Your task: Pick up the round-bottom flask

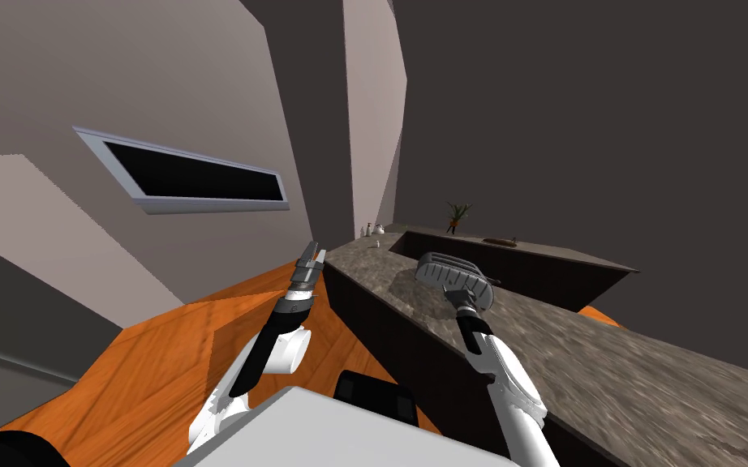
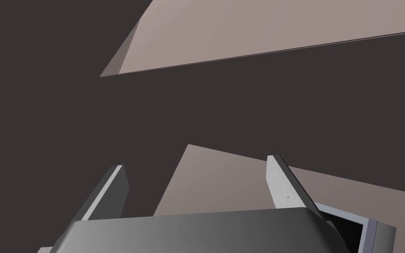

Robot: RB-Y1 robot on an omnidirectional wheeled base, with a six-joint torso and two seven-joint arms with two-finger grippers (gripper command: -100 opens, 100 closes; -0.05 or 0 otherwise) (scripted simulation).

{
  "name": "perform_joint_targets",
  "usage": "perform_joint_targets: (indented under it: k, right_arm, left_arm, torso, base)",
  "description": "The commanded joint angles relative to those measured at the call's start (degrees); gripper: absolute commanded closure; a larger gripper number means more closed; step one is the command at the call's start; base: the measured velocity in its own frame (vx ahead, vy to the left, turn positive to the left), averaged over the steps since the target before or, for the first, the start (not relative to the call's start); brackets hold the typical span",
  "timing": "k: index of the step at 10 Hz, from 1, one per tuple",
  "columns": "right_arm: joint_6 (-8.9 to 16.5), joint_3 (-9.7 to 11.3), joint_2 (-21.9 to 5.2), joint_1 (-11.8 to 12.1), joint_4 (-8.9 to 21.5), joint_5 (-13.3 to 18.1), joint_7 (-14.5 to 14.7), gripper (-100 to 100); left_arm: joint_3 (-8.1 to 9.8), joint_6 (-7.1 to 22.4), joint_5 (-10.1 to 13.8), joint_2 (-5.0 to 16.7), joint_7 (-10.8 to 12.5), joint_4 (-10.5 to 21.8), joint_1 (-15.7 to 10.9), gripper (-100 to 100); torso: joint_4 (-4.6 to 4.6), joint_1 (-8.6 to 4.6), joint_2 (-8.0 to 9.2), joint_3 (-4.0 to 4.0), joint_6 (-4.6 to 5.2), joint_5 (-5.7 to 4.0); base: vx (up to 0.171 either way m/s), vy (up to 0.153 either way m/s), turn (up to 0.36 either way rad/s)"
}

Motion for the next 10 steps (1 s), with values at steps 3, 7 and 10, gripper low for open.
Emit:
perform_joint_targets:
  k: [3,7,10]
  right_arm:
    - [1.05,-0.50,0.61,0.40,-0.30,0.37,-1.03,0]
    - [6.90,5.62,-0.43,-5.30,5.61,4.96,-7.39,-100]
    - [11.23,10.48,-0.95,-8.28,8.97,7.27,-12.23,-100]
  left_arm:
    - [0.00,0.00,0.00,0.00,0.00,0.00,-0.01,0]
    - [0.00,0.00,0.00,0.00,0.00,0.01,-0.01,0]
    - [0.00,0.00,0.00,0.00,0.00,0.01,-0.01,0]
  torso:
    - [0.05,0.07,0.29,0.15,0.01,0.02]
    - [0.12,-0.11,0.52,0.30,0.02,-0.02]
    - [0.11,-0.04,0.53,0.30,0.01,-0.01]
  base:
    - [0.040,-0.004,0.007]
    - [-0.021,-0.058,-0.059]
    - [-0.030,-0.049,-0.049]
